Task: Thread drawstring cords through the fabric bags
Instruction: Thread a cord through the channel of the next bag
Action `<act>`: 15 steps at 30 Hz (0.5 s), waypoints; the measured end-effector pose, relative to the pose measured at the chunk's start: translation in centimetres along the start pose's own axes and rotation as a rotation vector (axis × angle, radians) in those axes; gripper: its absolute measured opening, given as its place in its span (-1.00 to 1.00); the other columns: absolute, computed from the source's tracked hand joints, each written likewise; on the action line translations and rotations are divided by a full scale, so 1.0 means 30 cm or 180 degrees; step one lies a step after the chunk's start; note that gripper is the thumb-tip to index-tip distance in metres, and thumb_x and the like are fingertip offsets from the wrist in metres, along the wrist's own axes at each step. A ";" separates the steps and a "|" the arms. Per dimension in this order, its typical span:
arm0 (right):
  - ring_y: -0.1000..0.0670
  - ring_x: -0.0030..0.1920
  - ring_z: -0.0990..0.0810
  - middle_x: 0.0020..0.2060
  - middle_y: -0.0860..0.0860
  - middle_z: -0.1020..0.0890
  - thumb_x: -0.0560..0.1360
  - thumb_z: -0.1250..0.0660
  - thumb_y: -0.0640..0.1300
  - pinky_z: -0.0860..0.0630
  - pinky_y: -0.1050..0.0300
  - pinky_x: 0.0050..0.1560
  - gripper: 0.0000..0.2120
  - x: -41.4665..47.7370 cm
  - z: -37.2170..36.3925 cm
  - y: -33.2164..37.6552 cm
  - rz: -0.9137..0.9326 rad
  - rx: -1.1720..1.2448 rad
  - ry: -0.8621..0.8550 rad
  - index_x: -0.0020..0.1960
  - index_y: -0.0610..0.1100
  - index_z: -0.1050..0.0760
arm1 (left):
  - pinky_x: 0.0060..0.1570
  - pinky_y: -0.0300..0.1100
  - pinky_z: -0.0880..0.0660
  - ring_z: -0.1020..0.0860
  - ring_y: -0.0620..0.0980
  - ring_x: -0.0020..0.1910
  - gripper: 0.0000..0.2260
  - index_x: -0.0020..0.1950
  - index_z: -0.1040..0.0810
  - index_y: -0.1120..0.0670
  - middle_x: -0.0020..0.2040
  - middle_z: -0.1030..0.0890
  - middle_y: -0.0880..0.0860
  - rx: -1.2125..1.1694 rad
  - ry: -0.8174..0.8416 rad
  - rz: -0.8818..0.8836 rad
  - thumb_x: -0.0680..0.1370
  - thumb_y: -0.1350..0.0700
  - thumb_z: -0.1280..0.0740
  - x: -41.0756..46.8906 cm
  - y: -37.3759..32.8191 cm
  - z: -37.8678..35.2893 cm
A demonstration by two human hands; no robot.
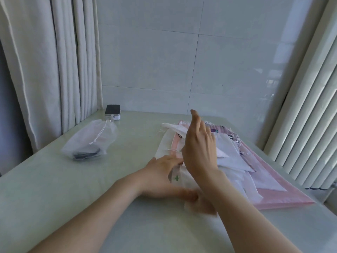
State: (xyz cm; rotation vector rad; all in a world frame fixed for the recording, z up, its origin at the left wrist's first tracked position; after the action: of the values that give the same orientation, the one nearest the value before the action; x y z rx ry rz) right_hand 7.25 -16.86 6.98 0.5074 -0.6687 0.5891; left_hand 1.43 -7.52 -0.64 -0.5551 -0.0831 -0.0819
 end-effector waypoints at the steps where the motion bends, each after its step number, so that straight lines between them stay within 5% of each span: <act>1: -0.23 0.06 -0.47 0.11 -0.16 -0.50 0.36 -0.17 -0.51 -0.46 -0.13 0.11 -0.16 -0.001 -0.003 0.007 0.0019 0.0190 0.0032 0.62 -0.22 -0.14 | 0.51 0.04 -0.30 -0.39 -0.22 0.46 -0.17 0.47 -0.32 -0.41 0.44 -0.42 -0.35 -0.0032 -0.0045 -0.0015 0.25 -0.55 -0.46 0.004 -0.017 0.000; 4: -0.24 0.11 -0.45 0.17 -0.16 -0.42 0.37 -0.16 -0.49 -0.40 0.00 0.06 -0.25 -0.011 -0.013 0.017 -0.0015 0.0609 0.0141 0.55 -0.18 -0.28 | 0.26 -0.17 -0.48 -0.56 -0.24 0.27 -0.50 0.33 -0.55 -0.23 0.26 -0.60 -0.28 -0.0959 -0.0198 -0.0065 0.42 -0.26 -0.56 0.017 -0.017 0.024; 6: -0.25 0.13 -0.47 0.17 -0.14 -0.41 0.41 -0.14 -0.46 -0.33 0.06 0.00 -0.38 -0.014 -0.024 0.006 -0.0150 0.0849 0.0226 0.45 -0.17 -0.41 | 0.19 -0.25 -0.41 -0.54 -0.18 0.29 -0.41 0.39 -0.55 -0.10 0.30 -0.59 -0.19 -0.1401 -0.0631 0.0320 0.39 -0.19 -0.52 0.018 0.037 0.068; 8: -0.22 0.13 -0.49 0.13 -0.10 -0.44 0.46 -0.15 -0.42 -0.31 0.09 -0.03 -0.50 -0.012 -0.045 -0.003 -0.0208 0.0848 0.0416 0.33 -0.16 -0.55 | 0.22 -0.17 -0.41 -0.52 -0.08 0.29 -0.30 0.44 -0.50 0.00 0.34 -0.53 -0.09 -0.1790 -0.1149 0.0858 0.33 -0.20 -0.42 0.006 0.119 0.110; 10: -0.20 0.07 -0.49 -0.03 -0.06 -0.45 0.48 -0.20 -0.36 -0.31 0.06 -0.02 -0.66 -0.013 -0.054 0.000 -0.0009 0.0603 0.0406 0.09 -0.15 -0.67 | 0.27 -0.03 -0.50 -0.58 -0.04 0.22 -0.40 0.35 -0.52 0.02 0.29 -0.57 -0.03 -0.2134 -0.1701 0.1146 0.34 -0.12 -0.45 -0.009 0.182 0.151; 12: -0.19 -0.06 -0.47 -0.17 -0.01 -0.40 0.47 -0.22 -0.25 -0.34 -0.02 -0.02 -0.78 -0.017 -0.051 0.007 0.0250 0.0358 0.0170 -0.16 -0.14 -0.64 | 0.19 -0.06 -0.57 -0.61 -0.07 0.12 -0.44 0.43 -0.44 -0.06 0.25 -0.55 -0.05 -0.2167 -0.2030 0.1077 0.45 0.05 -0.51 -0.027 0.205 0.185; 15: -0.14 -0.11 -0.42 -0.17 -0.02 -0.39 0.48 -0.21 -0.19 -0.41 -0.10 -0.02 -0.82 -0.023 -0.040 0.018 0.0424 0.0524 -0.0176 -0.21 -0.11 -0.57 | -0.02 -0.32 -0.52 -0.62 -0.09 0.03 -0.40 0.45 -0.46 -0.15 0.28 -0.50 -0.08 -0.1480 -0.2081 0.0635 0.49 0.22 -0.54 -0.037 0.210 0.219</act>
State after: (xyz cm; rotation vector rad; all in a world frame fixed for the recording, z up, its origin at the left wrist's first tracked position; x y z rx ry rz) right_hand 6.97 -15.97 5.80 0.6378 -0.7135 0.7620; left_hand 0.58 1.38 1.52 -1.0361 -0.6564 0.2860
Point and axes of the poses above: each hand's wrist, its own x-axis towards the middle knuckle, its own z-axis out of the back of the hand, y = z × x, the point moved 6 cm from there along x, towards the middle knuckle
